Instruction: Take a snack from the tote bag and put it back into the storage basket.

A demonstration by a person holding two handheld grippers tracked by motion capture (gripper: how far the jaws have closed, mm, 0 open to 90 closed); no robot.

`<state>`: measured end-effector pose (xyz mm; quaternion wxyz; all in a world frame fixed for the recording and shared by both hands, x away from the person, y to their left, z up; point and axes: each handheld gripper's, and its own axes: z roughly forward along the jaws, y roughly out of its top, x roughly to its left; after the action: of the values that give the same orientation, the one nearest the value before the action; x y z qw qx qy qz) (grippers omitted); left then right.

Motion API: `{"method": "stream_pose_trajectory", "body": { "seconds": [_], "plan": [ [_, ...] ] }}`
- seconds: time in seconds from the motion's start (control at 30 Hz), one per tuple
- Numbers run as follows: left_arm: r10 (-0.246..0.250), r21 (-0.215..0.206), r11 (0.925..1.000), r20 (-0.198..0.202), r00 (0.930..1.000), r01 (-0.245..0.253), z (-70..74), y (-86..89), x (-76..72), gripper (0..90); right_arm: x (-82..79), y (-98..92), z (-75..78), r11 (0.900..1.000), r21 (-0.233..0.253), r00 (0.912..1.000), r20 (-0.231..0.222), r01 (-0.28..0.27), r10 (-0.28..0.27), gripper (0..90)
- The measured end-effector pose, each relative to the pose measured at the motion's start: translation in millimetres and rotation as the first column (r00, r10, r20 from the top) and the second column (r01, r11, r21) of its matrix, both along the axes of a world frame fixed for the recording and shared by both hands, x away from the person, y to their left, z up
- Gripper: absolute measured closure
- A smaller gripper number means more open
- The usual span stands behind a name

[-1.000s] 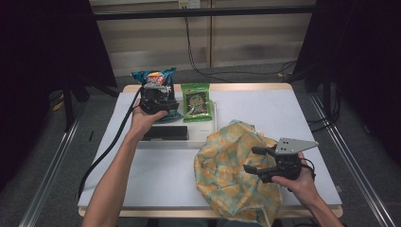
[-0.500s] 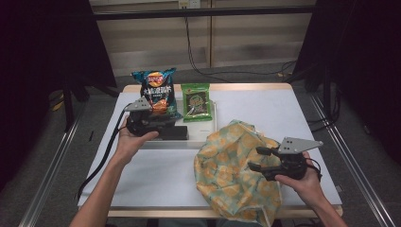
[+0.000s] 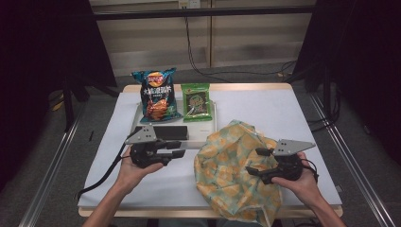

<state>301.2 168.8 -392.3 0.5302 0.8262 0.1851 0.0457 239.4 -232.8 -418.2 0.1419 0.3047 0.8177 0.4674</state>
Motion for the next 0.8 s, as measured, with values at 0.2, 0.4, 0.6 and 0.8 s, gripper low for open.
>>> {"method": "stream_pose_trajectory", "body": {
  "seconds": [0.2,0.4,0.6,0.8],
  "plan": [
    [-0.06,-0.001,0.9982,-0.023,0.9979,0.06,-11.3,-18.8,-18.5,62.9,4.8,3.2,-0.1,1.0,-0.011,0.9999,-0.006,-0.009,0.009,21.1],
    [-0.152,0.011,0.9882,-0.053,0.987,0.153,-24.0,-46.8,-30.4,62.4,7.4,6.6,-11.6,0.999,-0.037,0.9991,-0.034,-0.024,0.023,18.5],
    [-0.193,0.059,0.9785,-0.073,0.9784,0.198,-40.7,-68.2,-31.9,61.8,10.1,9.9,-20.8,0.996,-0.089,0.9987,-0.048,-0.023,0.018,20.7],
    [-0.214,0.082,0.9717,-0.096,0.9721,0.222,-55.1,-76.8,-33.3,60.3,11.3,14.0,-28.4,0.987,-0.158,0.9976,-0.064,-0.037,0.027,36.4]
  ]
}}
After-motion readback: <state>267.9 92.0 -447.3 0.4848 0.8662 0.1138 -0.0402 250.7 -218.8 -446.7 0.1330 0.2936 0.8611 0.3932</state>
